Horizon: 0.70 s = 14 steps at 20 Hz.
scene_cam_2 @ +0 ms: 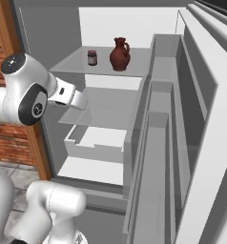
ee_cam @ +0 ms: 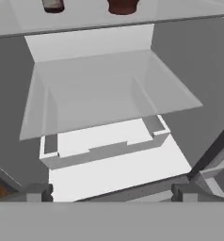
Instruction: Move the jug and jam from the second highest shelf to the top shelf to make space. Then, place the pitcher from the counter on the cleared second highest shelf.
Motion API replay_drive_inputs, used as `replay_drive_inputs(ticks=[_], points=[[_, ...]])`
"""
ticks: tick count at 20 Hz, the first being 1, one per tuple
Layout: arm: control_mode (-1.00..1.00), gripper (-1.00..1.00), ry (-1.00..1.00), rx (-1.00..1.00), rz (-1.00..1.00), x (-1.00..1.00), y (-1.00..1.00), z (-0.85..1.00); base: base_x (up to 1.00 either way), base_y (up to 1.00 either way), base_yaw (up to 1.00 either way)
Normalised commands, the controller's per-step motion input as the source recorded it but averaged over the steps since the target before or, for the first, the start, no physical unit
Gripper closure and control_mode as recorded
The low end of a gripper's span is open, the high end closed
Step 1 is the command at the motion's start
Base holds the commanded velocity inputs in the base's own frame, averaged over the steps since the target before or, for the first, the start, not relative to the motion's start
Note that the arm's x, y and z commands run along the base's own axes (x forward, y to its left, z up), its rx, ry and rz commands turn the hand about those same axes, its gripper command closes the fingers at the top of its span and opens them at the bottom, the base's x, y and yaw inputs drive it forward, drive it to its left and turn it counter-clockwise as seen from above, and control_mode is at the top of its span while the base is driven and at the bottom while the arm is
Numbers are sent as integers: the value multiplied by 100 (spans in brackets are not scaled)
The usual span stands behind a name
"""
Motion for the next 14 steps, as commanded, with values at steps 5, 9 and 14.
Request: replay_drive_inputs(ticks=[5, 9, 14], points=[[-100, -100, 23, -1, 14, -28, 29, -29, 0, 0, 0], [-100, -100, 2, 0, 11, 0, 21, -11, 0, 0, 0], [-100, -100, 0, 0, 0, 0, 0, 0, 0, 0, 0]])
